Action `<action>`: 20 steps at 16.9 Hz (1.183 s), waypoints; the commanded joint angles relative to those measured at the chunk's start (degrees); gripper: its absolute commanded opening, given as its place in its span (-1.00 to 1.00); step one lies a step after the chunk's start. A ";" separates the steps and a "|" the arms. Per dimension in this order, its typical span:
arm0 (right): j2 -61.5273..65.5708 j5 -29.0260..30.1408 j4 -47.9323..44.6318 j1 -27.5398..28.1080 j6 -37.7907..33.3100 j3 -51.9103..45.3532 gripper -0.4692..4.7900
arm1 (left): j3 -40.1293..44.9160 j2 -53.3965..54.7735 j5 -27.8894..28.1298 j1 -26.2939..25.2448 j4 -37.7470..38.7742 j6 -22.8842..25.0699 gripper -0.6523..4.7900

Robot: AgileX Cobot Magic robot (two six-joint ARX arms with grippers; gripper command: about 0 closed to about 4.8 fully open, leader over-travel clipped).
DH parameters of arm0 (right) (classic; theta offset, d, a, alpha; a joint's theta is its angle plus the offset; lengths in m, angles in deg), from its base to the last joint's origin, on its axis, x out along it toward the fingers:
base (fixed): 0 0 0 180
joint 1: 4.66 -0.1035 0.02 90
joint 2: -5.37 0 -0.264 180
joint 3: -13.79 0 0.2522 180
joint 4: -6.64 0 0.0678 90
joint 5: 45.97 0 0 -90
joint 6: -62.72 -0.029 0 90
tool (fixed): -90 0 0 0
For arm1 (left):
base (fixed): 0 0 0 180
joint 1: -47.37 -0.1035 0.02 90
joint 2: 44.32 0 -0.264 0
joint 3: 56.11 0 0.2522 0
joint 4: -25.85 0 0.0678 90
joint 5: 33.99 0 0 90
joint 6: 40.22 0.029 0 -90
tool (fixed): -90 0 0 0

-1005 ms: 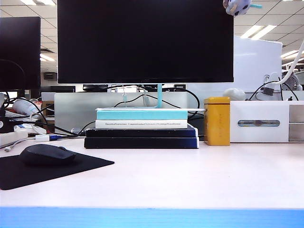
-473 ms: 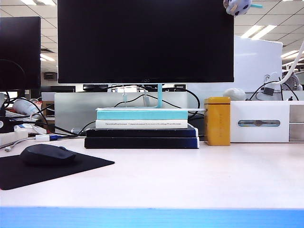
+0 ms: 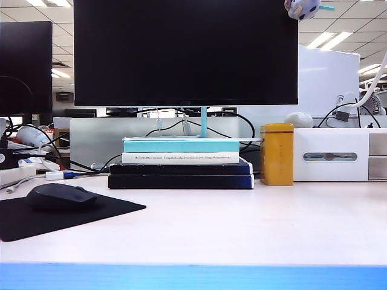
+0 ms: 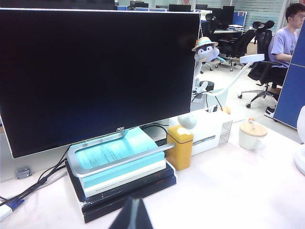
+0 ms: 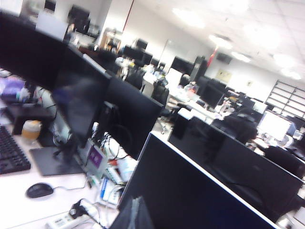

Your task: Place the black mouse on the black mouse pad.

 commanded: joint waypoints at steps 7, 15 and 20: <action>-31.61 4.46 -9.42 7.37 -17.62 -57.66 -0.83 | -0.15 0.00 -0.28 -0.02 -0.37 0.02 -0.77; -57.94 25.44 -16.57 35.95 -18.45 -94.33 -0.83 | -0.15 0.00 -0.28 -0.02 -0.35 0.02 -0.77; -69.13 35.39 -25.24 64.52 -20.20 -110.88 -0.83 | -0.15 0.00 -0.26 -0.02 -0.31 0.04 -0.77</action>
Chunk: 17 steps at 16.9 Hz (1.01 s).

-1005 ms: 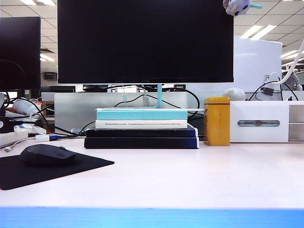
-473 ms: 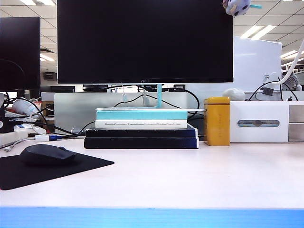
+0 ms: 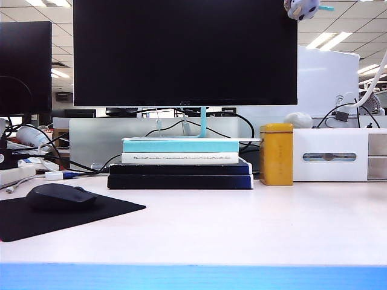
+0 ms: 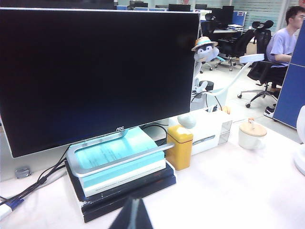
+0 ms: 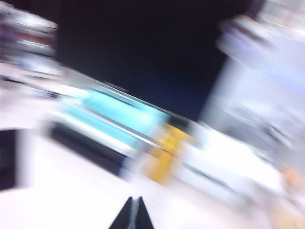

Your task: Place the black mouse on the black mouse pad.

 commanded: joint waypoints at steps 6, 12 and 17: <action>-10.91 6.82 -13.11 17.44 -11.54 -22.75 -0.83 | -0.13 0.02 -0.26 -0.02 -0.31 0.04 -0.77; -11.21 11.63 -17.59 17.11 -14.97 -31.63 -0.83 | -0.13 0.02 -0.26 -0.02 -0.28 0.02 -0.77; -11.28 9.27 -22.34 17.11 -15.32 -38.42 -0.82 | -0.13 0.04 -0.28 -0.02 -0.28 0.04 -0.77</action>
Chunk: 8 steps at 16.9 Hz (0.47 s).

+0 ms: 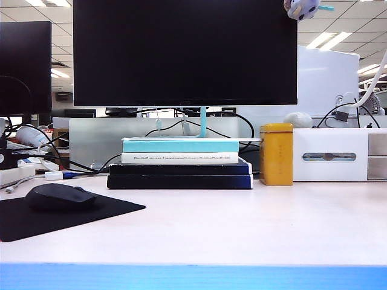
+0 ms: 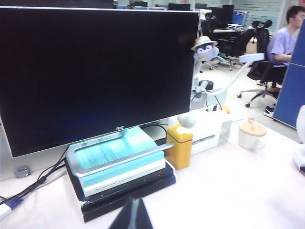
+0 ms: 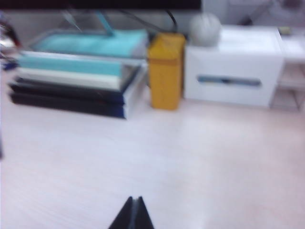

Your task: Place the black mouse on the black mouse pad.

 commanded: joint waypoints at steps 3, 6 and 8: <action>-0.11 -1.51 -4.17 -0.04 -2.05 -4.68 -0.83 | -0.13 0.07 -1.18 0.00 -0.48 -0.46 -0.77; -0.15 -1.73 -4.90 -0.02 -2.38 -5.35 -0.83 | -0.13 0.04 -2.80 0.00 5.88 -0.90 -0.77; -0.15 -1.46 -5.16 -0.04 -2.38 -5.35 -0.83 | -0.13 -0.85 -1.66 -0.02 9.20 -0.31 -0.77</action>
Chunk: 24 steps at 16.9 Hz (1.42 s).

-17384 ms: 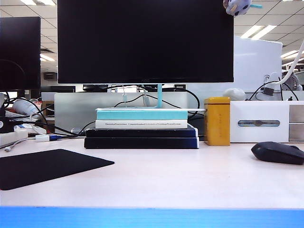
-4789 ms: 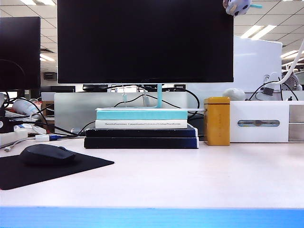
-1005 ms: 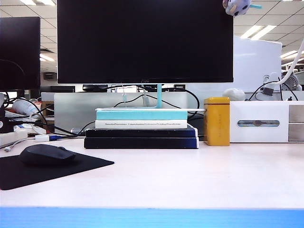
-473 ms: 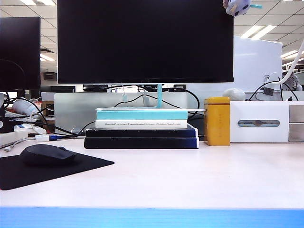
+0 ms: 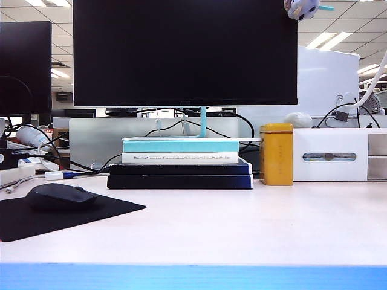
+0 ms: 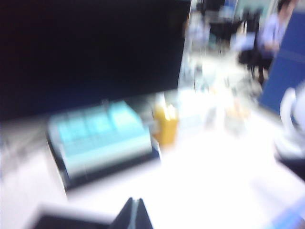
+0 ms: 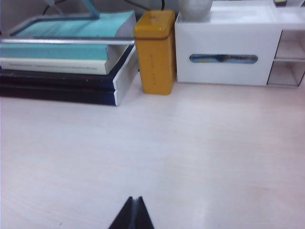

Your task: Place the black mouse on the black mouse pad.

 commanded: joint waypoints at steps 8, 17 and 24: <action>-0.07 0.24 -2.01 -0.07 -1.09 -1.79 -0.83 | 3.45 -21.03 35.93 -0.02 -1.55 2.60 -0.77; -0.46 -1.79 -5.22 -0.04 -1.07 -10.19 -0.83 | 41.59 -21.05 28.50 0.00 -27.21 -5.03 -0.77; -2.58 -2.36 -7.78 -0.04 -0.79 -14.38 -0.82 | 60.33 -21.05 26.18 0.04 -38.16 -6.78 -0.77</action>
